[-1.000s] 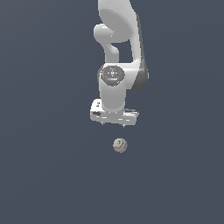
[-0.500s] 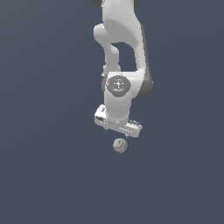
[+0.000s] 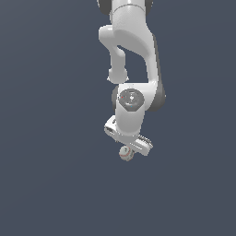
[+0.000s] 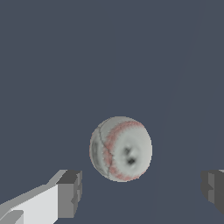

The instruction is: Pick up the object and move it to a goal position.

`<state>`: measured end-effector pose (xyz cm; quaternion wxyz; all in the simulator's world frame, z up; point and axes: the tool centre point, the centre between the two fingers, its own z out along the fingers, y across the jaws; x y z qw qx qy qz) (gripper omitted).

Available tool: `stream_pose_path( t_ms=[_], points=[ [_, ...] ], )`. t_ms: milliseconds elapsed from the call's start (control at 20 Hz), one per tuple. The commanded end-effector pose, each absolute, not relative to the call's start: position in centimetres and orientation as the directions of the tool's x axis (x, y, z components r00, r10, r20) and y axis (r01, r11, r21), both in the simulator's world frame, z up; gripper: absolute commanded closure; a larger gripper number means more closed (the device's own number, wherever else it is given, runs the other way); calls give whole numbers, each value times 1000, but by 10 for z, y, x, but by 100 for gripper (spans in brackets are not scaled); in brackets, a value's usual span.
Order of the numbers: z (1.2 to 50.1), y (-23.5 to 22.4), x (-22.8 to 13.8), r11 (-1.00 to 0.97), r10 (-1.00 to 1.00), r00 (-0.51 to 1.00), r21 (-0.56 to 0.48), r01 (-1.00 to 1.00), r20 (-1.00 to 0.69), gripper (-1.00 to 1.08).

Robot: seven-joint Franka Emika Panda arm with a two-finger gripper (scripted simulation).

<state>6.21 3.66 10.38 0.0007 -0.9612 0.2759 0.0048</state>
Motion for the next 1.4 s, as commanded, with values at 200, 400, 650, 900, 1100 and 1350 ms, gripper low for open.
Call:
stream_pose_path(
  t_ms=[200,400,650,900,1100,1350],
  points=[
    [99,41,70,-813,-582,813,0,-582,-1,-92],
    [98,42,71,-808,-590,808,0,-590,0,-92],
    [91,42,70,-810,-586,810,0,-586,-1,-92],
    [66,42,70,-808,-589,808,0,-589,0,-92],
    [50,42,69,-808,-589,808,0,-589,0,-92],
    [48,42,71,-808,-589,808,0,-589,0,-92]
  ],
)
